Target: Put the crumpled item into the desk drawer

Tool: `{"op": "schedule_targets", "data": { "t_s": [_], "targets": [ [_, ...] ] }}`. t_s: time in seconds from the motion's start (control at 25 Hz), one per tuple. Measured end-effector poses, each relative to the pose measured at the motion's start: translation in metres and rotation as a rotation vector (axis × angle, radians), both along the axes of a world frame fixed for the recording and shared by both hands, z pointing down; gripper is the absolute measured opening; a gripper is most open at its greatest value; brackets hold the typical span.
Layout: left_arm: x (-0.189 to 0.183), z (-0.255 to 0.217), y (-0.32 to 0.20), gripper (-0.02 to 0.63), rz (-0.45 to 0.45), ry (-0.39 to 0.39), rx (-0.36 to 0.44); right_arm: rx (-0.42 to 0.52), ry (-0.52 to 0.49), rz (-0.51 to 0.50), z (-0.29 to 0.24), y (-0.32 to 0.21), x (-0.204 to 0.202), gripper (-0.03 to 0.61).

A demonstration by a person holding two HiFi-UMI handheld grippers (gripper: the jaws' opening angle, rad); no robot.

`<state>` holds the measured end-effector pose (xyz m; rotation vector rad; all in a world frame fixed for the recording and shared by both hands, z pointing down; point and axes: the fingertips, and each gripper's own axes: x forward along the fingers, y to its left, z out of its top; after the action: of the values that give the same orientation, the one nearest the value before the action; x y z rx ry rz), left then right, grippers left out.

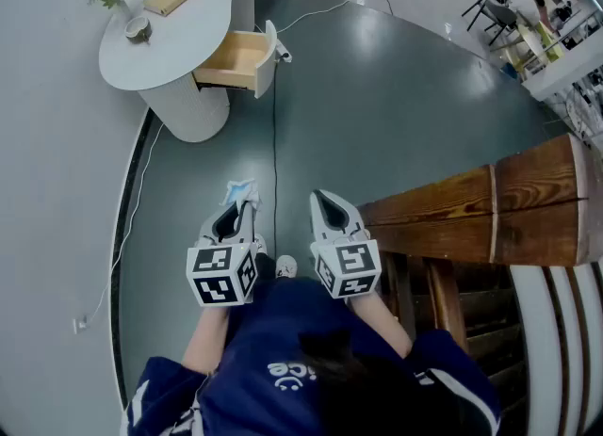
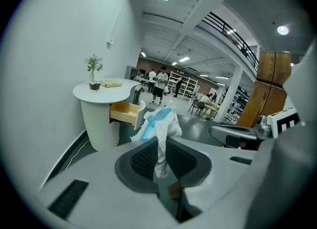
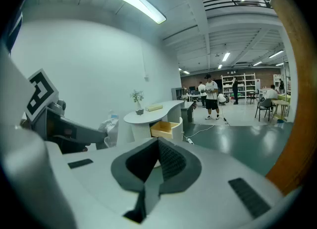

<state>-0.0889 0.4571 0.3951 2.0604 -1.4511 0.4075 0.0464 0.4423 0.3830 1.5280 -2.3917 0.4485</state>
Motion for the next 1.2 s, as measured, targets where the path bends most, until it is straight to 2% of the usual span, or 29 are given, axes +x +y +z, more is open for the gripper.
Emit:
{"op": "schedule_targets", "data": {
  "t_s": [0.24, 0.6, 0.92, 1.04, 1.2],
  "targets": [
    [-0.003, 0.0, -0.017, 0.044, 0.019, 0.002, 0.01, 0.004, 0.005, 0.006, 0.001, -0.011, -0.006, 0.006],
    [-0.027, 0.008, -0.056, 0.044, 0.059, 0.013, -0.006, -0.012, -0.006, 0.067, 0.006, -0.04, -0.025, 0.006],
    [-0.033, 0.015, -0.086, 0.044, 0.132, 0.044, -0.015, -0.029, 0.009, 0.136, 0.015, -0.05, -0.033, 0.007],
    [-0.034, 0.015, -0.094, 0.044, 0.134, 0.061, -0.018, -0.031, 0.014, 0.154, 0.017, -0.055, -0.031, 0.008],
    [-0.036, 0.014, -0.109, 0.045, 0.122, 0.042, -0.006, -0.025, 0.003, 0.162, 0.016, -0.074, -0.027, 0.007]
  ]
}}
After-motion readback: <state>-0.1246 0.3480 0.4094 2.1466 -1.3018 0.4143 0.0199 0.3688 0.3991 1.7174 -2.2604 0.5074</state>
